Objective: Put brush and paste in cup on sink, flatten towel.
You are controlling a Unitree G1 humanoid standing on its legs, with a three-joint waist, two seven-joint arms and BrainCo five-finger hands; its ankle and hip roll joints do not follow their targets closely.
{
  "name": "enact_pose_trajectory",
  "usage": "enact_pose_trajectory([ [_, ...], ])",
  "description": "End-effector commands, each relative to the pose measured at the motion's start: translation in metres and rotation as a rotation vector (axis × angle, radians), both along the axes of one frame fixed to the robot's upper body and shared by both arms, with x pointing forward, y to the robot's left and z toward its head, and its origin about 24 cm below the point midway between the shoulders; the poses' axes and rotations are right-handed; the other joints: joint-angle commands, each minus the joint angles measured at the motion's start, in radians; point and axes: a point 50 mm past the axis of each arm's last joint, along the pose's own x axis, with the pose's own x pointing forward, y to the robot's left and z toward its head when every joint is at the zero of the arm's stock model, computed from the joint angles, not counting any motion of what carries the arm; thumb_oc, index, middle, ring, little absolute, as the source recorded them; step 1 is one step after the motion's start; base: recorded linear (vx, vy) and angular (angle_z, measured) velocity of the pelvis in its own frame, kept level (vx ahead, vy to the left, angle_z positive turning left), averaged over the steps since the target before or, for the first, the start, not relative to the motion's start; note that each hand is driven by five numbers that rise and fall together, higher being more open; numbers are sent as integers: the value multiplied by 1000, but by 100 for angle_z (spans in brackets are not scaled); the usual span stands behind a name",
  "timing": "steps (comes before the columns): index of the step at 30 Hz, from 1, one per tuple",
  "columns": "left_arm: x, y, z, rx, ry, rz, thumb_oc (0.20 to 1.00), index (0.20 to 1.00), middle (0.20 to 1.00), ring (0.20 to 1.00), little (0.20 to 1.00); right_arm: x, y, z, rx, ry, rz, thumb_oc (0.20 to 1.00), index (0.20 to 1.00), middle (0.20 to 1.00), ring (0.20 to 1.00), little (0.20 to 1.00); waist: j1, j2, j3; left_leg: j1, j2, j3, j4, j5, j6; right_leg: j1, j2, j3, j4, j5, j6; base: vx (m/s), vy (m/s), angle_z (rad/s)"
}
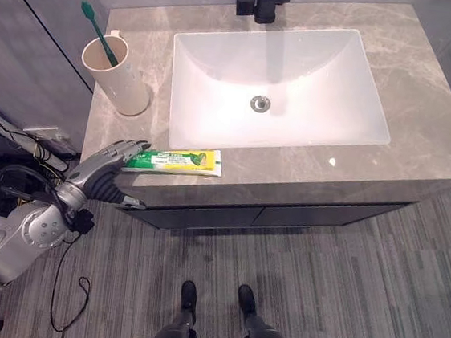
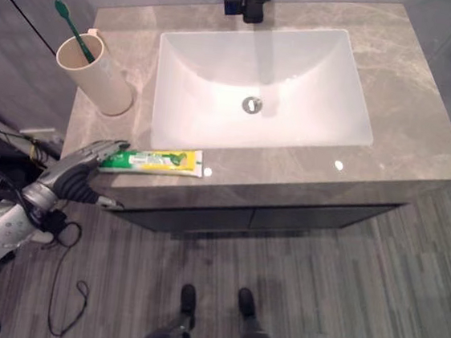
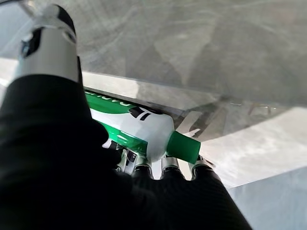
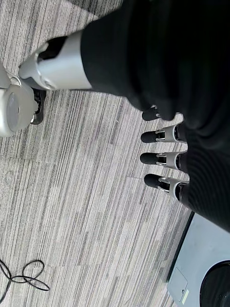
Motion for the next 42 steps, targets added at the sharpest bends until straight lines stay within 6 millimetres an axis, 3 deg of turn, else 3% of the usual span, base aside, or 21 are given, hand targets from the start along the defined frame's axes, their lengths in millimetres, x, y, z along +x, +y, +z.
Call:
enact_pose_trajectory([
  [1,4,1,-7,-92,25,19,1000,1000,1000,1000,1000,-22,-1,-5,3,55,-53,1000,1000,1000,1000,1000,-1,-11,-50,73,51,-7,6,-74,-66,-83,-87,-66,0,34,108,21,3,-10],
  [10,6,-3,-18,-236,72,35,1000,1000,1000,1000,1000,-17,-2,-3,1,47,-56,1000,1000,1000,1000,1000,-3,-6,-43,62,51,-9,6,-69,-67,-92,-86,-66,0,31,103,3,0,-1],
  [22,9,-1,-21,-193,51,72,1000,1000,1000,1000,1000,-8,-2,-1,3,8,-73,1000,1000,1000,1000,1000,-1,-2,-25,35,50,-13,6,-60,-69,-115,-83,-62,0,32,99,0,0,0],
  [32,-1,10,-31,-202,70,133,1000,1000,1000,1000,1000,-1,-2,0,0,7,-61,1000,1000,1000,1000,1000,15,-21,-9,91,71,55,6,-84,-80,-90,-81,-78,0,33,118,21,15,-9],
  [34,-5,14,-32,-201,70,150,928,928,928,928,928,-1,-2,0,1,8,-57,1000,1000,1000,1000,1000,18,-26,-8,101,77,70,6,-86,-82,-86,-80,-81,0,33,121,7,6,-45],
  [37,-6,17,-33,-198,70,164,918,918,918,918,918,0,-1,0,2,6,-55,1000,1000,1000,1000,1000,19,-30,-6,109,80,79,6,-87,-85,-83,-79,-87,0,35,122,3,7,-26],
  [39,-8,19,-33,-194,68,176,865,865,865,865,865,0,-1,0,2,2,-57,1000,1000,1000,1000,1000,20,-34,-4,119,85,91,6,-89,-89,-79,-79,-94,0,37,124,3,7,-8],
  [40,-9,19,-34,-195,69,176,824,824,824,824,824,0,-1,0,3,7,-51,1000,1000,1000,1000,1000,21,-36,-4,121,87,95,6,-90,-89,-77,-79,-98,0,37,125,4,0,-13],
  [41,-9,19,-35,-194,74,176,708,708,708,708,708,-1,-1,0,3,13,-48,1000,1000,1000,1000,1000,21,-36,-3,124,88,97,6,-91,-90,-75,-79,-100,0,37,125,2,4,-13],
  [42,-9,19,-35,-195,74,176,683,683,683,683,683,-2,-1,0,2,18,-43,1000,1000,1000,1000,1000,21,-37,-3,125,88,100,6,-92,-91,-75,-80,-103,0,37,126,7,1,-10],
])
